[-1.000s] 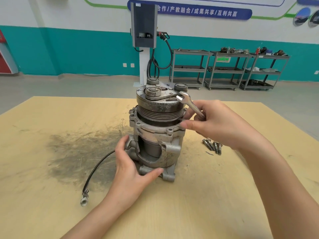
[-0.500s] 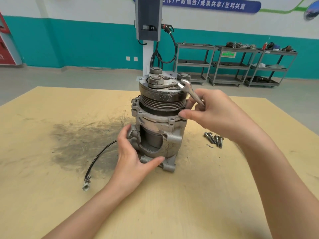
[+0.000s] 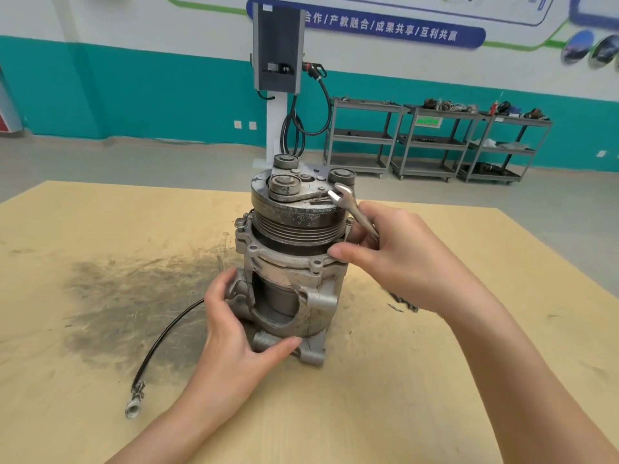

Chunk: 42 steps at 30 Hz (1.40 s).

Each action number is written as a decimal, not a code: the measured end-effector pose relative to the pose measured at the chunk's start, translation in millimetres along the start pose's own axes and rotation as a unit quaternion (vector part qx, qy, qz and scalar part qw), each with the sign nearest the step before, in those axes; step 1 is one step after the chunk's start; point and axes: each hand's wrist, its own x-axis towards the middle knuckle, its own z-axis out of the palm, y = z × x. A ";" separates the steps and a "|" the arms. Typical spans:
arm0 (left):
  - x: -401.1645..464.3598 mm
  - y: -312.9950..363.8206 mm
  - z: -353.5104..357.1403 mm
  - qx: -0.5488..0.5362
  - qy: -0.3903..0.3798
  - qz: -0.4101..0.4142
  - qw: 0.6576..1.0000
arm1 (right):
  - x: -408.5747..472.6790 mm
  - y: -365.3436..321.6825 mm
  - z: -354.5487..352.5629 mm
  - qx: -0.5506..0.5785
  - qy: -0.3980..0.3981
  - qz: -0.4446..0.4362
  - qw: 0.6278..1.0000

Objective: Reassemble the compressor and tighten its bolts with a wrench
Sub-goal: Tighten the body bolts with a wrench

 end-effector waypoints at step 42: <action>-1.3 -3.7 -2.8 -0.017 0.000 0.019 1.000 | -2.2 5.9 -10.7 0.083 -0.053 0.020 0.995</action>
